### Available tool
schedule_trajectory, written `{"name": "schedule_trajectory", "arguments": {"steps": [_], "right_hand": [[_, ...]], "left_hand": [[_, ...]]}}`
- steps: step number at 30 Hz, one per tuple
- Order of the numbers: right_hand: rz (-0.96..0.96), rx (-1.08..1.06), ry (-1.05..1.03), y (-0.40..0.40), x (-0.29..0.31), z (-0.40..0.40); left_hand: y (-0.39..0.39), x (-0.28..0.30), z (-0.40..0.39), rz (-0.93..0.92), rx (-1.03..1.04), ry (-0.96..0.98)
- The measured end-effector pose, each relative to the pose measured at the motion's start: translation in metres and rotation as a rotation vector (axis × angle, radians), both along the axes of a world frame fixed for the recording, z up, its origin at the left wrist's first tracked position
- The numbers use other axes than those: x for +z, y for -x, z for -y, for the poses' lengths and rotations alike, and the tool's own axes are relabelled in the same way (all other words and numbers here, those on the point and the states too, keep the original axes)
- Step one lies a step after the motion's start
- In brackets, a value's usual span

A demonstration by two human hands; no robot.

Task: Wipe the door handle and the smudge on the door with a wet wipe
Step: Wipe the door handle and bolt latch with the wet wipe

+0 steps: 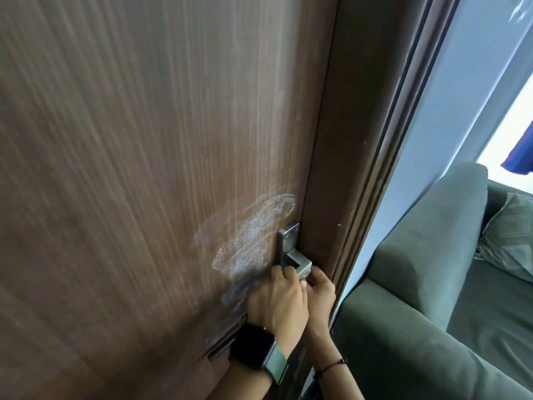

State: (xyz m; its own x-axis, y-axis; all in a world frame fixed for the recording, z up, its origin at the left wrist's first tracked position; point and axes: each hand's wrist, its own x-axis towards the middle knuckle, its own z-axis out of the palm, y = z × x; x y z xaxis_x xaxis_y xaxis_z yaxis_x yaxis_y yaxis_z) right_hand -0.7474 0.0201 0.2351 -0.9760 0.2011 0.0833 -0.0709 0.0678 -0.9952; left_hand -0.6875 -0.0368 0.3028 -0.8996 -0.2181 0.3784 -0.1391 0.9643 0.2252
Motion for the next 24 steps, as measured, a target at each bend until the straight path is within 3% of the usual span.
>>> {"name": "schedule_trajectory", "arguments": {"steps": [2, 5, 14, 24], "right_hand": [[-0.032, -0.015, -0.025, 0.001, -0.001, -0.005], [-0.089, -0.039, 0.042, -0.001, 0.000, -0.006], [-0.097, -0.027, 0.086, -0.003, -0.008, -0.008], [-0.162, 0.162, 0.113, 0.008, -0.013, -0.009]], "left_hand": [[0.008, 0.002, -0.003, 0.047, 0.061, 0.062], [0.013, -0.010, -0.003, -0.053, 0.079, 0.077], [0.028, -0.057, -0.008, -0.349, 0.075, -0.162], [0.032, -0.070, -0.012, -0.420, 0.080, -0.249]]}}
